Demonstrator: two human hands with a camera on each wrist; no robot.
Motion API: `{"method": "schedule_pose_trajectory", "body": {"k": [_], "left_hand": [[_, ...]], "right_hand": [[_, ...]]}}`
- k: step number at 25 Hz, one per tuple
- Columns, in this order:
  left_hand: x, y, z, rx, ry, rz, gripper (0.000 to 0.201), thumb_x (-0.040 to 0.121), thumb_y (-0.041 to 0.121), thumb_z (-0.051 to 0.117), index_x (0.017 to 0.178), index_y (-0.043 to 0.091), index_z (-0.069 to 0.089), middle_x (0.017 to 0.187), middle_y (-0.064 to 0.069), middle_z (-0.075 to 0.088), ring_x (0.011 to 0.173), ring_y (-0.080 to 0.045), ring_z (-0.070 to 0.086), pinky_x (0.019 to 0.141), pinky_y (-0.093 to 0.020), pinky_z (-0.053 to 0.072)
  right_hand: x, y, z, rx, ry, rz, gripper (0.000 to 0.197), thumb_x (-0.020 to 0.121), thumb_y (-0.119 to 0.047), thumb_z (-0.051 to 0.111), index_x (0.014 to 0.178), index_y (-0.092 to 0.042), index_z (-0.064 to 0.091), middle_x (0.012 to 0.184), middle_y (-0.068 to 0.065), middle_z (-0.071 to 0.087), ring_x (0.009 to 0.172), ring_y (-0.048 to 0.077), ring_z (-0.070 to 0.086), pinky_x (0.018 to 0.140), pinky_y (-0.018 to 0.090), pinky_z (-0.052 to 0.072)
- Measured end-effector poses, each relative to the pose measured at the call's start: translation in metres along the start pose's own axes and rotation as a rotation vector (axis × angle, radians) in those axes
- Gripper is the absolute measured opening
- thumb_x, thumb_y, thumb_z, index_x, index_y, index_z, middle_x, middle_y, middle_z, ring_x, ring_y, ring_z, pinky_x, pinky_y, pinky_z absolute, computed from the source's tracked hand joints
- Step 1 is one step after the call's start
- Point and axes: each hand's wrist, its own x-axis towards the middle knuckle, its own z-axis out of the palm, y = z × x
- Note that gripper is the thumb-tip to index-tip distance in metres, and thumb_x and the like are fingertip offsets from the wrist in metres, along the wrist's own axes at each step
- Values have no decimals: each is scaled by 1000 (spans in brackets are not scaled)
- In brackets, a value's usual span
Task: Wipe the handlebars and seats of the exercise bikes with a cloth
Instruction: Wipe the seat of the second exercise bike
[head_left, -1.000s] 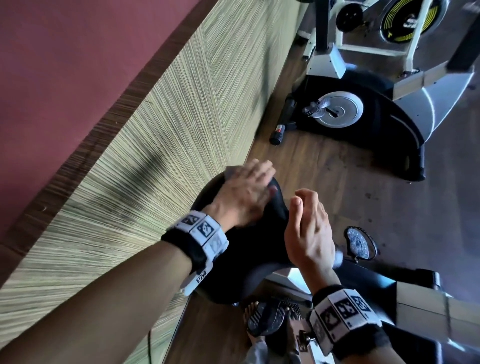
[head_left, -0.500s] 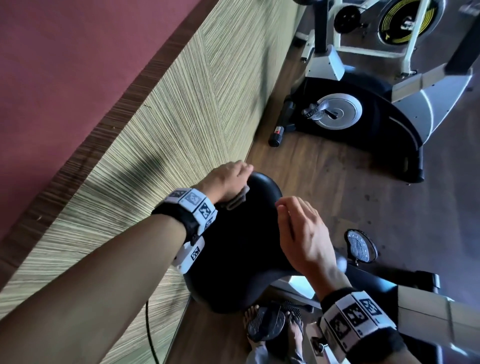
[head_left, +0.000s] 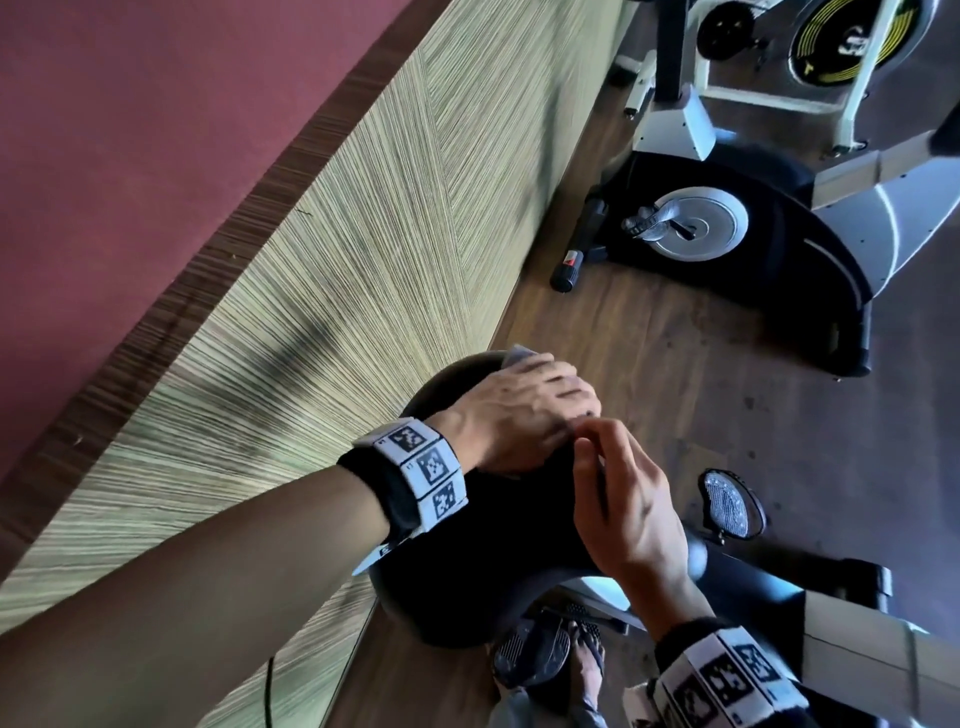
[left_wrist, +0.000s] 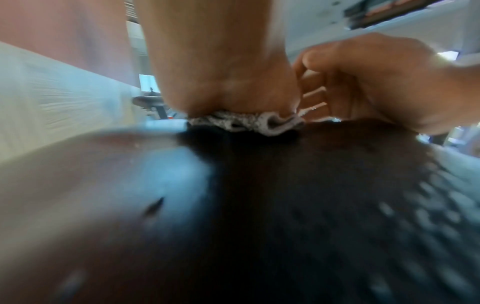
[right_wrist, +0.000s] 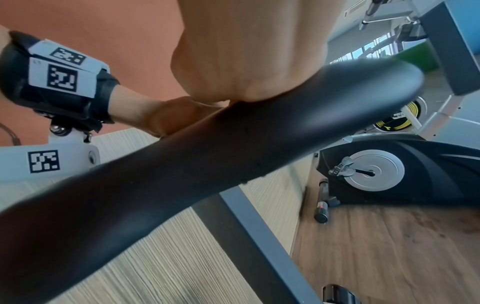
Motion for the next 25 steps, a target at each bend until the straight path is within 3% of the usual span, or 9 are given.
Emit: {"method": "schedule_pose_trajectory", "body": {"k": [1, 3, 7, 10, 13, 15, 17, 21, 25], "left_hand": [[1, -1, 2, -12, -23, 82, 40, 106, 44, 31, 122, 25, 62, 132, 8, 61, 131, -17, 48, 119, -41, 27], [2, -10, -1, -115, 4, 9, 42, 106, 44, 30, 124, 24, 62, 133, 8, 61, 129, -15, 49, 118, -39, 29], [-11, -47, -9, -352, 26, -470, 40, 109, 45, 29, 126, 24, 58, 126, 2, 62, 115, -18, 58, 103, -42, 45], [-13, -40, -10, -222, -32, -722, 45, 108, 48, 25, 124, 18, 55, 122, -7, 63, 109, -30, 61, 94, -45, 48], [-2, -21, -6, -23, 32, -614, 47, 107, 48, 29, 127, 14, 54, 129, -9, 60, 114, -33, 59, 91, -43, 47], [-6, -19, -2, -43, 51, -360, 55, 104, 51, 25, 140, 19, 51, 144, -1, 54, 132, -26, 51, 106, -44, 42], [-13, -29, 5, -100, 23, -241, 64, 102, 53, 19, 154, 21, 40, 156, 2, 44, 144, -20, 40, 118, -44, 33], [-16, -31, 1, -225, 18, -585, 57, 106, 50, 24, 151, 20, 41, 145, -7, 53, 131, -29, 52, 108, -47, 41], [-39, -23, -16, -359, 28, -954, 49, 106, 52, 23, 129, 18, 50, 121, -12, 58, 112, -33, 59, 94, -44, 43]], "right_hand": [[0, 1, -1, 1, 1, -15, 29, 103, -31, 39, 101, -11, 59, 90, -1, 62, 76, 22, 59, 67, 33, 46], [0, 3, -2, 2, 5, -21, 27, 104, -29, 40, 100, -11, 59, 89, -3, 61, 74, 21, 59, 65, 34, 46], [1, 4, -1, -6, -1, -55, 23, 103, -24, 42, 99, -11, 61, 91, -4, 60, 78, 18, 60, 69, 28, 47], [3, 3, 1, -43, -6, -78, 25, 103, -24, 42, 99, -10, 62, 91, -3, 60, 82, 17, 59, 73, 21, 43], [5, 2, 3, -63, -1, -59, 25, 103, -24, 42, 100, -10, 63, 92, -3, 61, 82, 18, 59, 74, 16, 37], [4, 2, 2, -68, 0, -59, 25, 102, -24, 43, 100, -9, 63, 92, -2, 61, 82, 20, 59, 75, 16, 37], [4, 1, 2, -65, -6, -66, 25, 102, -24, 43, 100, -10, 63, 92, -2, 60, 83, 22, 60, 74, 19, 39], [3, 2, 2, -75, -13, -73, 19, 101, -18, 48, 102, -8, 64, 94, 0, 63, 85, 26, 63, 74, 25, 43], [3, 4, 2, -87, -9, -80, 20, 100, -18, 48, 102, -7, 64, 93, 2, 63, 86, 29, 64, 74, 28, 43]]}}
